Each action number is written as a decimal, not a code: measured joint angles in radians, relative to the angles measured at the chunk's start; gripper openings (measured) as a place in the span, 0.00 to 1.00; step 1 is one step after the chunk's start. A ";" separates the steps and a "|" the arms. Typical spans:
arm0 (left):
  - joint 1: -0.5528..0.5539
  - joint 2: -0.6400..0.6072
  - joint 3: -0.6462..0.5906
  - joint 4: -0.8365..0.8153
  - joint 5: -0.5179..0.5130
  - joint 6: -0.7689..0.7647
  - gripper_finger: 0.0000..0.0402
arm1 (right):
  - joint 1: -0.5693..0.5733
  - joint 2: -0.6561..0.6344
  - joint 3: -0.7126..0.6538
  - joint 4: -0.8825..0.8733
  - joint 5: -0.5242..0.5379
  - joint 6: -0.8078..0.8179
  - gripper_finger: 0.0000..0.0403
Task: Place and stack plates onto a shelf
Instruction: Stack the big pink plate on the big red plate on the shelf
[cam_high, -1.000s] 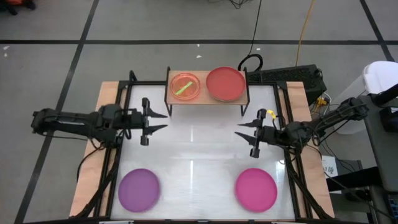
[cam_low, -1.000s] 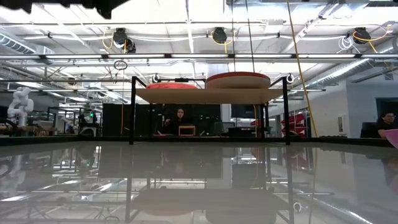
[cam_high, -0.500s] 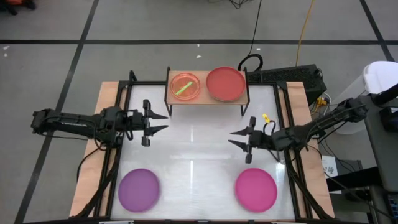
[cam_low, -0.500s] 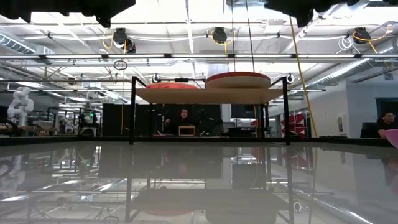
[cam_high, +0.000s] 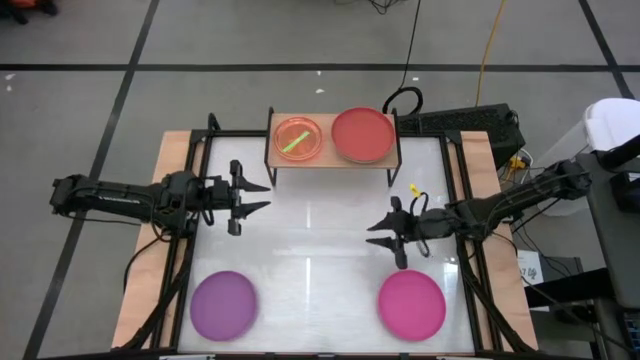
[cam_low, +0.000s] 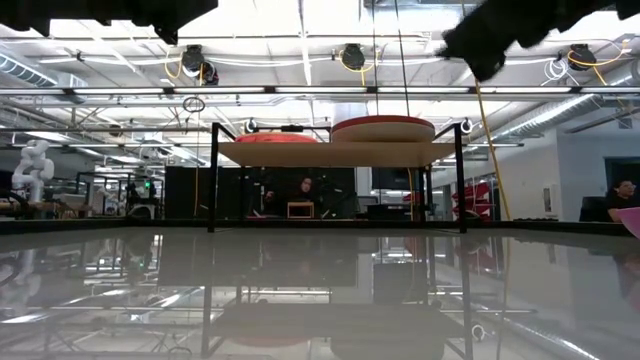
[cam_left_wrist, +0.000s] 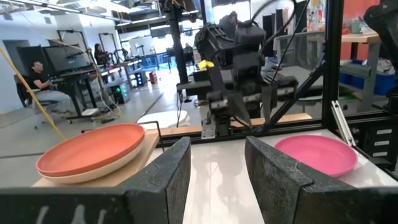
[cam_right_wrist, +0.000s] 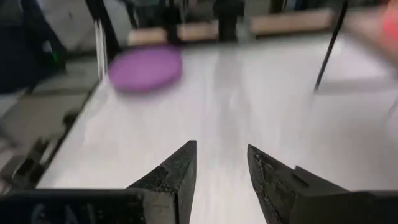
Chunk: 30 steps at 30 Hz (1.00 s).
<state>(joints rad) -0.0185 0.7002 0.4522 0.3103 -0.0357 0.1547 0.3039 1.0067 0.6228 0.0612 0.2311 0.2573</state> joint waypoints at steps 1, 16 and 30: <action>0.000 0.000 0.000 0.001 0.000 0.000 0.40 | -0.012 0.003 0.013 -0.067 -0.031 0.031 0.32; 0.000 0.000 0.000 0.001 -0.001 -0.035 0.40 | -0.090 0.152 0.039 -0.536 -0.518 0.314 0.32; 0.000 0.000 0.000 -0.052 -0.001 -0.065 0.40 | -0.083 0.356 0.039 -0.482 -0.625 0.261 0.32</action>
<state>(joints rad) -0.0185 0.7006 0.4522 0.2585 -0.0364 0.0897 0.2205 1.3632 0.6613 -0.4205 -0.3934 0.5181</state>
